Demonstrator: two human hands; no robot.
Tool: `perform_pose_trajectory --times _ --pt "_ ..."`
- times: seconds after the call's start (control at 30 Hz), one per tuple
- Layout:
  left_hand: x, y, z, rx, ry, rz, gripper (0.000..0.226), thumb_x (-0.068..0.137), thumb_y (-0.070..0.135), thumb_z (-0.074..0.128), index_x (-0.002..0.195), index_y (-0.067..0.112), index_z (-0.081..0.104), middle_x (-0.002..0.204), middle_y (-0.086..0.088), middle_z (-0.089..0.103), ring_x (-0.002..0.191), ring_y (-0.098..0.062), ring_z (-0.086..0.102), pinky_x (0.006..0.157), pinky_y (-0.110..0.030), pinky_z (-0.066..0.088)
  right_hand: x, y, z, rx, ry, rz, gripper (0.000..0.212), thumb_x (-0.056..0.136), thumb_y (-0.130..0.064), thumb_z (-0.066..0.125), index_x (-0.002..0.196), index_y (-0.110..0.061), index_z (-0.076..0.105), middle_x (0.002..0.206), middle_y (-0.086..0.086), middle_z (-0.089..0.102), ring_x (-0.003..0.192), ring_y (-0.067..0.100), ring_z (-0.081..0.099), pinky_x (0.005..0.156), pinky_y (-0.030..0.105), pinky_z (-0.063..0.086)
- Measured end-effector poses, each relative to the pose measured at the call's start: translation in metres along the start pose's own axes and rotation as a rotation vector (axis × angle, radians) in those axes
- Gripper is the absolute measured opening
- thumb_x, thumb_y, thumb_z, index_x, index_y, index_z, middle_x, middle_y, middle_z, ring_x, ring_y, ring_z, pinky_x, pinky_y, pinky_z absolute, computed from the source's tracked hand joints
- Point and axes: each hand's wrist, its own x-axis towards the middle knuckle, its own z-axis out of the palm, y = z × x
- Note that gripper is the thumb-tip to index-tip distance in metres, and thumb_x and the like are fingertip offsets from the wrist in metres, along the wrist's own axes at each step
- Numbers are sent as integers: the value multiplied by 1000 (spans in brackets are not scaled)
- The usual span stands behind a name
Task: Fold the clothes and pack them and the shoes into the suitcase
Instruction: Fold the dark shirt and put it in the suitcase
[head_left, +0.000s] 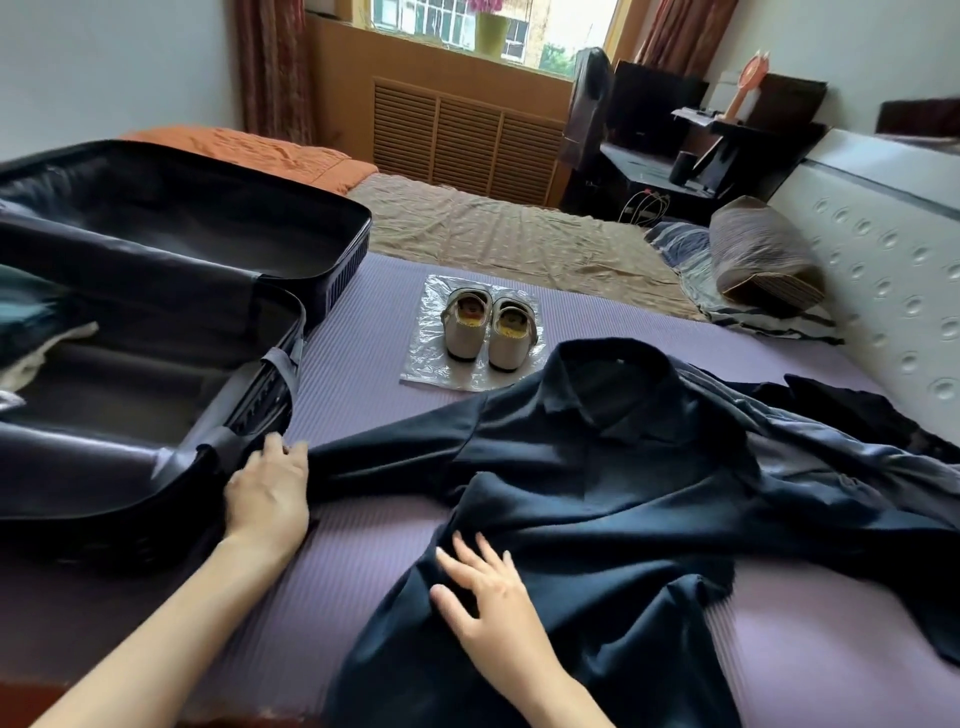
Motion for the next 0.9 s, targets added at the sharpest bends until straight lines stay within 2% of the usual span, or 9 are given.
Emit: perform_pose_trajectory --times 0.1,0.2,0.27,0.33,0.43,0.5,0.63,0.77,0.9 --pt "-1 12 4 -27 -18 46 56 88 3 44 142 13 35 136 -10 42 128 -29 36 101 -37 36 -1 3 -4 13 35 -32 50 91 -55 45 135 -32 51 150 -14 34 142 3 19 117 24 6" --pt "12 42 4 -270 54 183 43 92 9 51 135 6 48 131 -15 53 127 -32 42 105 -44 32 3 10 -17 120 197 -32 43 87 -55 48 116 -30 67 138 -13 50 128 -1 43 111 24 30" --pt "18 66 7 -375 51 283 39 96 17 49 134 9 50 138 -13 49 132 -28 40 109 -40 26 11 23 -30 76 340 -41 49 84 -54 44 118 -27 67 138 -10 50 128 4 45 110 27 31" --pt "24 91 11 -392 -18 410 42 99 24 44 140 15 43 148 -7 37 140 -22 28 113 -35 19 20 38 -47 -20 412 -15 68 81 -66 33 130 -26 57 146 -6 42 137 13 35 115 34 24" --pt "36 117 26 -289 -232 490 50 101 40 31 149 28 22 158 2 13 146 -13 5 116 -40 5 36 61 -67 -145 290 120 106 63 -92 2 147 -33 28 157 -9 14 147 18 8 117 41 7" --pt "43 120 42 -223 -371 449 56 99 48 26 150 30 12 159 3 5 146 -13 -2 115 -46 -2 46 68 -70 -203 127 182 114 52 -95 -9 150 -39 10 159 -12 -1 147 18 -3 117 44 0" --pt "46 96 70 36 -332 468 72 85 63 -1 150 31 -1 158 5 -8 144 -10 -11 115 -39 -8 56 69 -56 -311 -119 208 108 51 -91 7 148 -44 -3 157 -14 -12 146 21 -14 114 52 -8" --pt "65 67 66 39 -305 417 56 100 44 21 150 30 -1 158 4 -11 144 -12 -12 116 -39 -7 68 70 -56 -292 -208 90 112 49 -90 16 149 -42 -1 156 -17 -14 144 16 -21 113 49 -16" --pt "78 36 59 44 -339 296 55 101 39 25 150 31 -1 158 1 -11 145 -14 -12 116 -42 -7 95 63 -58 -226 -309 -41 107 60 -85 39 150 -39 4 158 -11 -10 142 11 -22 114 46 -17"
